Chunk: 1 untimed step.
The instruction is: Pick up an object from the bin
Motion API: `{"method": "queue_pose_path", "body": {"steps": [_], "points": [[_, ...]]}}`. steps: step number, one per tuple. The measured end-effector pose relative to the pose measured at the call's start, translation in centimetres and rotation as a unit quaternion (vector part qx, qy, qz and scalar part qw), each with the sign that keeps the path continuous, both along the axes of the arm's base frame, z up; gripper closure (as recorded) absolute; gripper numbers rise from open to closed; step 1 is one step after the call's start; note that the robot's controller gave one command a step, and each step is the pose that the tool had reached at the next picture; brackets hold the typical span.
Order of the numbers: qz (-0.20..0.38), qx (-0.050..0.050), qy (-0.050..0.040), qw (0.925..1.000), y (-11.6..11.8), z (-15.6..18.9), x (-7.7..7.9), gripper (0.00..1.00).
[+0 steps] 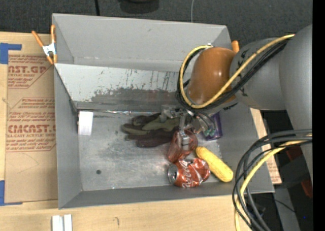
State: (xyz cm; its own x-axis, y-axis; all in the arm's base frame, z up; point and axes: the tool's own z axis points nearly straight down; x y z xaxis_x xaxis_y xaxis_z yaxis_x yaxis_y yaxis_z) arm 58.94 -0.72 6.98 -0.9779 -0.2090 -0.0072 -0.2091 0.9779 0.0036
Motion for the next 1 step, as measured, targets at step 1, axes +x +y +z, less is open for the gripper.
{"method": "queue_pose_path", "body": {"steps": [1], "points": [[-0.030, -0.002, -0.0020, 0.9996, 1.06, 0.29, 0.37, 1.00]]}}
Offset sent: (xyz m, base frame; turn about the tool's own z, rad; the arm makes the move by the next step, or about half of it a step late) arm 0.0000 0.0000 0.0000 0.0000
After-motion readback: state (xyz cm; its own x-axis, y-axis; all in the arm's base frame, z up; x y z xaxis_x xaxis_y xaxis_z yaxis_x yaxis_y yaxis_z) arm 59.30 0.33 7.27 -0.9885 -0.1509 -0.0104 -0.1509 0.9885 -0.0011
